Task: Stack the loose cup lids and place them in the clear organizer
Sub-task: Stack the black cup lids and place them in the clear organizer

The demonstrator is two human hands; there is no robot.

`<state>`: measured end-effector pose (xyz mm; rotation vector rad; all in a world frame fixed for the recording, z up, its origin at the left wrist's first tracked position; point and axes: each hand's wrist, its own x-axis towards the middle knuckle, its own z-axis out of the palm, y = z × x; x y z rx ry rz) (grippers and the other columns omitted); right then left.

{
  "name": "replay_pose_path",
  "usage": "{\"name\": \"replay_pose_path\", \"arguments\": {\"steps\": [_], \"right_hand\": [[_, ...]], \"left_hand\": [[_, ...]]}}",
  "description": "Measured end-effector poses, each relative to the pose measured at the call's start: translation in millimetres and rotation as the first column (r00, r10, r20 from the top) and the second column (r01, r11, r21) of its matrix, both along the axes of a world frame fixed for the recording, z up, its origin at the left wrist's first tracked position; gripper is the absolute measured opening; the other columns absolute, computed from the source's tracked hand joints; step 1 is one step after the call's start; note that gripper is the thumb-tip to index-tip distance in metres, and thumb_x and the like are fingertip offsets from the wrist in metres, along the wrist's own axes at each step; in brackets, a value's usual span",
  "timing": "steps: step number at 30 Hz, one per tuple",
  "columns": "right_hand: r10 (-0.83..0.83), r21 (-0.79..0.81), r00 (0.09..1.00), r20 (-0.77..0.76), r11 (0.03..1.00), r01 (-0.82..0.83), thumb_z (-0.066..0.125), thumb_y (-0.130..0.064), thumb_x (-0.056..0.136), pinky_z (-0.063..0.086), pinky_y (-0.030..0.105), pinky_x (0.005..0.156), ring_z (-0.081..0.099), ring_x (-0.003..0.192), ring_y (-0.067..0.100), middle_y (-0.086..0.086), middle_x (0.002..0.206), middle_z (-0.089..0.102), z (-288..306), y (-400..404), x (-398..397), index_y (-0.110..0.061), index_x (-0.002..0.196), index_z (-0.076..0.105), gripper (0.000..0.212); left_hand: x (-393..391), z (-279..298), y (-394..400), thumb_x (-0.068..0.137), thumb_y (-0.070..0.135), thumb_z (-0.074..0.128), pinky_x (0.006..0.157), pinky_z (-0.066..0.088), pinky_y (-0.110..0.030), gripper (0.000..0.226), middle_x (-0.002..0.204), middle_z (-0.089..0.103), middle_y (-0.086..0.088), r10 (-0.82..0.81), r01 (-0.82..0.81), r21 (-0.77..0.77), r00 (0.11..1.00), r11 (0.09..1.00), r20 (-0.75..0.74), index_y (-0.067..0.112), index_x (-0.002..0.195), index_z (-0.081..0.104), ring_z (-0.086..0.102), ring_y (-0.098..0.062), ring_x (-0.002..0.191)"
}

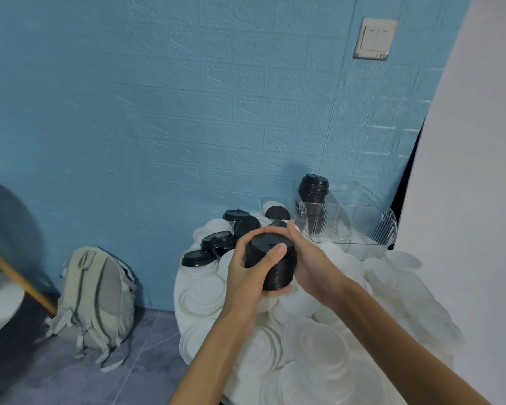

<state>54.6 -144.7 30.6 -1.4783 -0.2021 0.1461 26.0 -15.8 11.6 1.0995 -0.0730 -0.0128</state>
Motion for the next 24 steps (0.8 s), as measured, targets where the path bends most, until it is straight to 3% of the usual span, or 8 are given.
{"name": "replay_pose_path", "arguments": {"steps": [2,4,7,11,17,24], "right_hand": [[-0.001,-0.22,0.998,0.064,0.975,0.015,0.032,-0.058,0.106,0.043,0.034,0.109,0.061,0.126,0.012,-0.008,0.13,0.069,6.3,-6.1,17.3,-0.027,0.129,0.068,0.053],[-0.104,-0.416,0.983,0.151,0.895,0.159,0.045,-0.06,0.101,0.04,0.034,0.108,0.057,0.127,0.011,-0.011,0.133,0.065,13.5,-12.9,40.7,-0.031,0.131,0.064,0.046],[-0.228,-0.559,0.942,0.245,0.76,0.33,0.061,-0.046,0.098,0.038,0.03,0.101,0.055,0.128,0.017,-0.003,0.139,0.059,16.7,-19.1,76.0,-0.027,0.14,0.056,0.046],[-0.19,-0.742,0.935,0.299,0.569,0.353,0.068,-0.043,0.094,0.038,0.029,0.095,0.056,0.128,0.023,0.005,0.141,0.058,5.1,-19.3,109.8,-0.021,0.144,0.051,0.057],[-0.074,-0.884,0.959,0.273,0.373,0.281,0.075,-0.043,0.084,0.048,0.04,0.103,0.058,0.127,0.028,0.007,0.145,0.057,-12.0,-16.3,136.9,-0.017,0.145,0.051,0.071],[-0.038,-0.952,0.972,0.233,0.193,0.236,0.072,-0.049,0.083,0.043,0.044,0.109,0.051,0.129,0.035,0.014,0.146,0.046,-24.4,-14.2,153.0,-0.022,0.146,0.051,0.071]], "left_hand": [[1.8,1.1,2.9,0.083,0.019,0.082,0.065,0.063,-0.044,0.041,0.118,0.069,0.006,0.013,-0.013,-0.022,1.0,1.0,0.004,0.038,0.117,0.07,0.076,-0.012,0.092],[3.2,1.0,4.6,0.083,0.017,0.082,0.064,0.063,-0.043,0.045,0.12,0.068,0.004,0.03,-0.03,-0.032,1.0,0.999,0.007,0.037,0.121,0.068,0.075,-0.01,0.09],[6.4,-2.1,7.7,0.083,0.017,0.083,0.064,0.063,-0.041,0.046,0.123,0.067,0.003,0.041,-0.041,-0.044,0.999,0.998,-0.01,0.038,0.121,0.068,0.074,-0.014,0.096],[10.6,-4.8,12.0,0.082,0.017,0.083,0.064,0.063,-0.042,0.046,0.122,0.066,0.003,0.031,-0.032,-0.051,0.999,0.998,-0.011,0.038,0.12,0.068,0.07,-0.019,0.105],[16.6,-8.0,14.6,0.081,0.019,0.084,0.066,0.063,-0.044,0.046,0.122,0.066,0.003,0.025,-0.025,-0.03,1.0,0.999,-0.012,0.04,0.118,0.068,0.069,-0.024,0.109],[18.7,-9.6,16.5,0.08,0.019,0.084,0.064,0.063,-0.042,0.048,0.12,0.067,0.003,0.021,-0.021,-0.035,1.0,0.999,-0.014,0.04,0.119,0.068,0.071,-0.024,0.106]]}}
